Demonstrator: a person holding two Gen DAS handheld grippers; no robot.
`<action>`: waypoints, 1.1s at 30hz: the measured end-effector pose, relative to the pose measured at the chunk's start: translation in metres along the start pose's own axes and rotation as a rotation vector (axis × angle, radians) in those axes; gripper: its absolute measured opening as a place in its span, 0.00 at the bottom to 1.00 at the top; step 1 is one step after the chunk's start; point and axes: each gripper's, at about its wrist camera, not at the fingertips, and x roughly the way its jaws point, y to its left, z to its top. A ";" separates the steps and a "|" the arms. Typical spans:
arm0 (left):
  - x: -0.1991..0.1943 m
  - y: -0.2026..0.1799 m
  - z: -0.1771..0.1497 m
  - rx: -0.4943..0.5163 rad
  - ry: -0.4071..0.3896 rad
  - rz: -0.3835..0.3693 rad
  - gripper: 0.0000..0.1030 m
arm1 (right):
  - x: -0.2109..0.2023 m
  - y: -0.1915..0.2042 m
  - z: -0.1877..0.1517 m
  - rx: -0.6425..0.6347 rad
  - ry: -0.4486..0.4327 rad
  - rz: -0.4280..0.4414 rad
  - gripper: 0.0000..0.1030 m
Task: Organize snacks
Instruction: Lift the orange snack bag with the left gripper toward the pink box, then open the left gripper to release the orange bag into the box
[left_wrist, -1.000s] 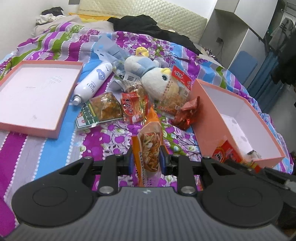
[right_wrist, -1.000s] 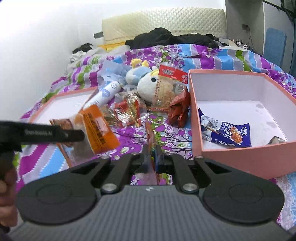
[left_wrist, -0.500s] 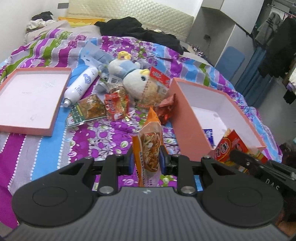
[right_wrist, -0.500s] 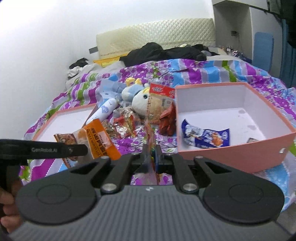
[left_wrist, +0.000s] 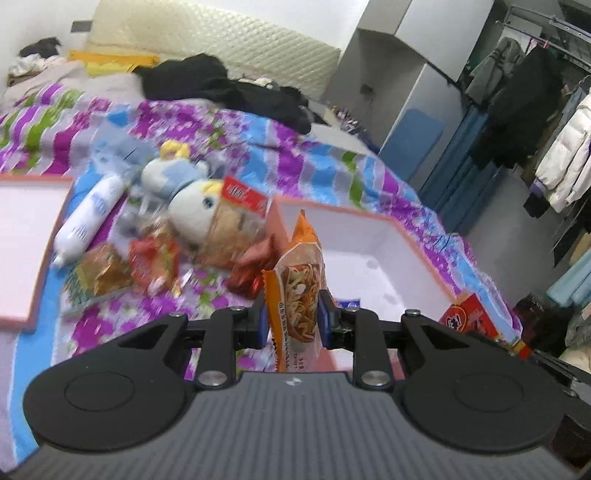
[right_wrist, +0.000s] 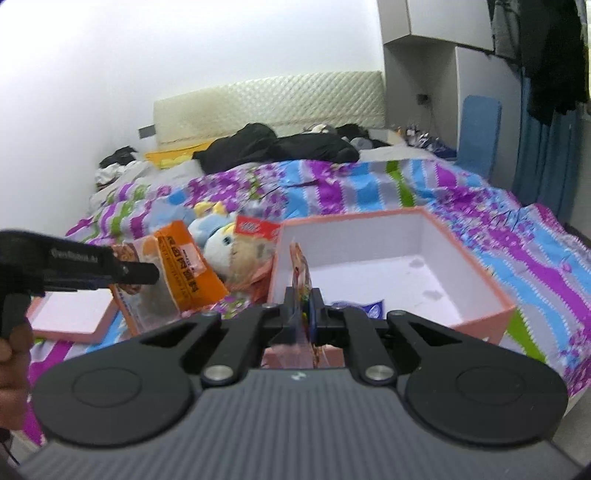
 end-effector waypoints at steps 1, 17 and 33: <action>0.005 -0.005 0.006 0.009 -0.006 0.000 0.29 | 0.004 -0.005 0.004 0.000 -0.008 -0.009 0.09; 0.150 -0.080 0.052 0.126 0.094 -0.055 0.29 | 0.103 -0.099 0.027 0.069 0.024 -0.076 0.09; 0.246 -0.068 0.041 0.133 0.222 0.007 0.30 | 0.185 -0.134 -0.006 0.160 0.172 -0.073 0.11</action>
